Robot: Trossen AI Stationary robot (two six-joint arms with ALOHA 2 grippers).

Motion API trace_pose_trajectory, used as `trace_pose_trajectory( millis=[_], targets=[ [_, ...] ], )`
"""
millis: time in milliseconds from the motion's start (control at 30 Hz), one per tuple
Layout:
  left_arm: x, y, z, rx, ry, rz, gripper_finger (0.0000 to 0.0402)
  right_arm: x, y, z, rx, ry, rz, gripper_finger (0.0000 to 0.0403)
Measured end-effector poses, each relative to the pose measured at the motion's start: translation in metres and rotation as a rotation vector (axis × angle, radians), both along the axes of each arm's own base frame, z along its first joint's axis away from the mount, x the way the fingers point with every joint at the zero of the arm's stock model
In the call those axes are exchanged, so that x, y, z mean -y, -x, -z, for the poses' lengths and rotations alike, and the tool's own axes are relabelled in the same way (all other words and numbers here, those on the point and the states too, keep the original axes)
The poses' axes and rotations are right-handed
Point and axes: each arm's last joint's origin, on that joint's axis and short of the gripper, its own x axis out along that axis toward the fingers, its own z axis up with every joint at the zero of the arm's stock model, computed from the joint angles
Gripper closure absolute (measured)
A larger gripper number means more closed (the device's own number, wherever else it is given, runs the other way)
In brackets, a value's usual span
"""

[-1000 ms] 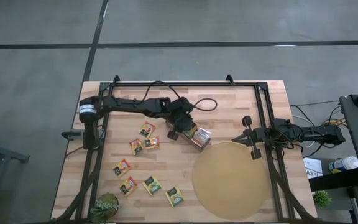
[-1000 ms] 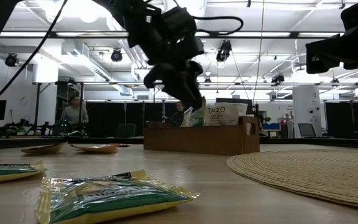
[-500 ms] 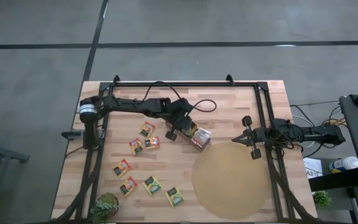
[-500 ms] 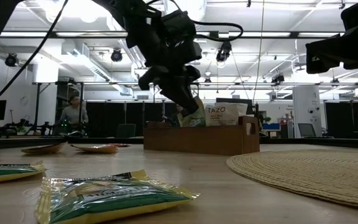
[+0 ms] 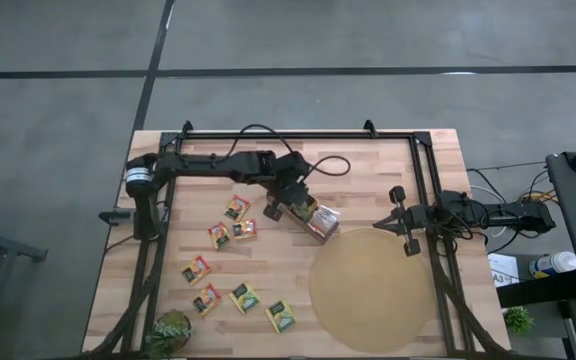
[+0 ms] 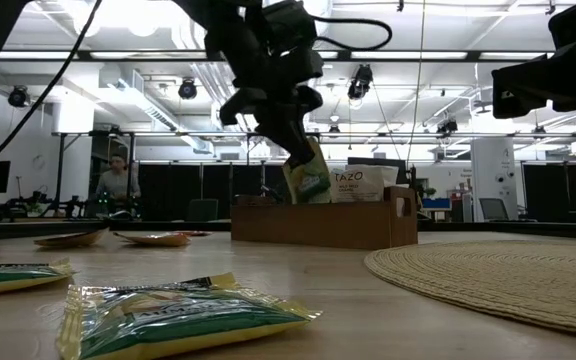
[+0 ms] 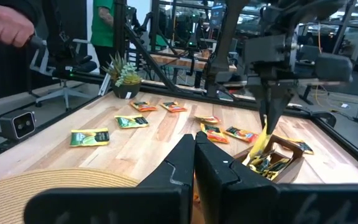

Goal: Pick & Place Tea
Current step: Put the yellow tea bag into the middle section of the wooden organizer

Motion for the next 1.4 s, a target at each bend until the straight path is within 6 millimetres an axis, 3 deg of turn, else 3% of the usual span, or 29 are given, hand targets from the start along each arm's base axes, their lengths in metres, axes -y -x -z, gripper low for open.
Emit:
trace_pose_trajectory(
  millis=[300,1400],
  targets=[
    [0.003,0.001,0.001,-0.068,-0.067,0.029,0.0401,0.000,0.000,0.000,0.000,0.000,0.000,0.0394],
    [0.017,0.002,0.002,-0.117,-0.054,0.085,0.0401,0.000,0.000,0.000,0.000,0.000,0.000,0.0394]
  ],
)
